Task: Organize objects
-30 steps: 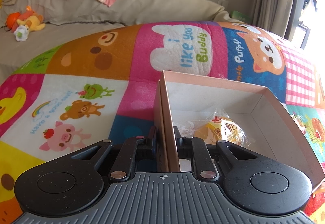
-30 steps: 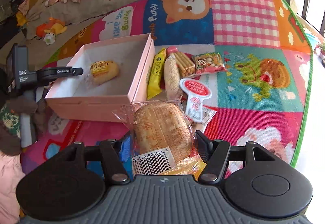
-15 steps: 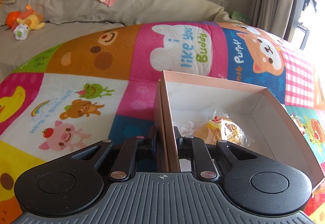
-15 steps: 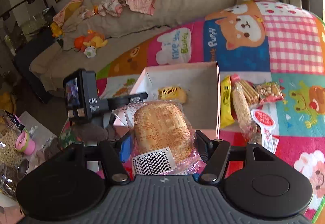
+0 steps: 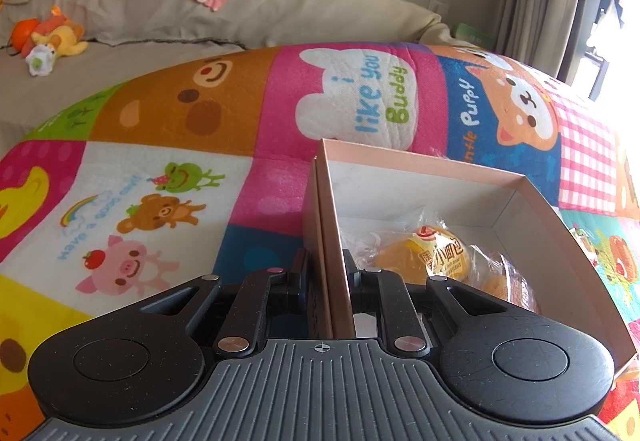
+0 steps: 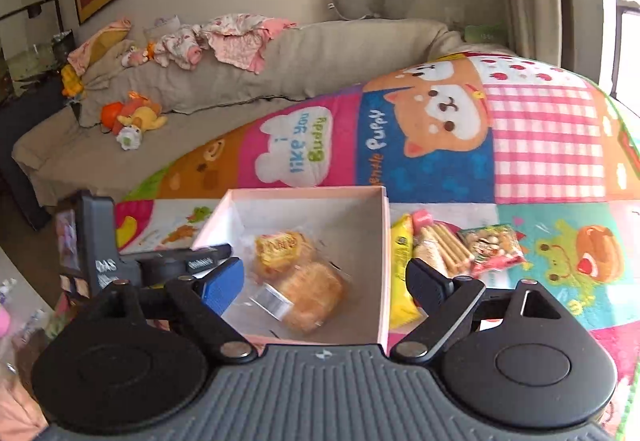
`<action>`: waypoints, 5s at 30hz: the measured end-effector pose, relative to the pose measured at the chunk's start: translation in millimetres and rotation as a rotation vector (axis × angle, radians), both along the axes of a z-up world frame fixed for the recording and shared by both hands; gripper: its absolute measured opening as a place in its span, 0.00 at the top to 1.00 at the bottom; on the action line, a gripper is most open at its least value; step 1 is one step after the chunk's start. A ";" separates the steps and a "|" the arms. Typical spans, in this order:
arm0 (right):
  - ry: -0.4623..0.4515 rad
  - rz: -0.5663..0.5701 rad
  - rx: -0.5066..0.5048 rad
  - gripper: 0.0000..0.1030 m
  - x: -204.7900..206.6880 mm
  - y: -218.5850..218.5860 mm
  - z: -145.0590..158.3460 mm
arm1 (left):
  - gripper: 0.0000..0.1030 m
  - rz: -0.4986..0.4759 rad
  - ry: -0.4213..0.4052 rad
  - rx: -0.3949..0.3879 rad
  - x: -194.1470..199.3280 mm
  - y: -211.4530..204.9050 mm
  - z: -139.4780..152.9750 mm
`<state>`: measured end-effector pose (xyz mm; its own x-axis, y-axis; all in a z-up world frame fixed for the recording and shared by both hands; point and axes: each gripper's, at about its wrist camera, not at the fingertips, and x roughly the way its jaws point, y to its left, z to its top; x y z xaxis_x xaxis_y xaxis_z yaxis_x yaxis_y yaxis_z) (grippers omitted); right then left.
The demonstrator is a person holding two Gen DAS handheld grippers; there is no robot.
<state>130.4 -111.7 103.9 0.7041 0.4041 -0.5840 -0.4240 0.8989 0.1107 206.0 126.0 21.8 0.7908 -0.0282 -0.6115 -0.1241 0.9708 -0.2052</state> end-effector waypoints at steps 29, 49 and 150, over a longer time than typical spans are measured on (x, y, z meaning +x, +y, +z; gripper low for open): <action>0.160 -0.220 -0.074 0.00 -24.5 -74.2 -110.2 | 0.84 0.003 0.005 0.021 -3.0 -2.9 -4.0; 0.110 -0.344 -0.069 0.30 149.7 -97.0 -58.7 | 0.84 0.001 0.006 0.012 -2.2 -0.5 -4.6; 0.146 -0.110 -0.197 0.41 94.7 -93.5 -81.0 | 0.86 -0.016 0.009 0.039 -2.2 -3.1 -6.1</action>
<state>225.1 -205.2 22.9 0.6403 0.1982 -0.7421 -0.3149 0.9489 -0.0183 203.9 122.9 15.8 0.7851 -0.0170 -0.6191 -0.1097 0.9800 -0.1661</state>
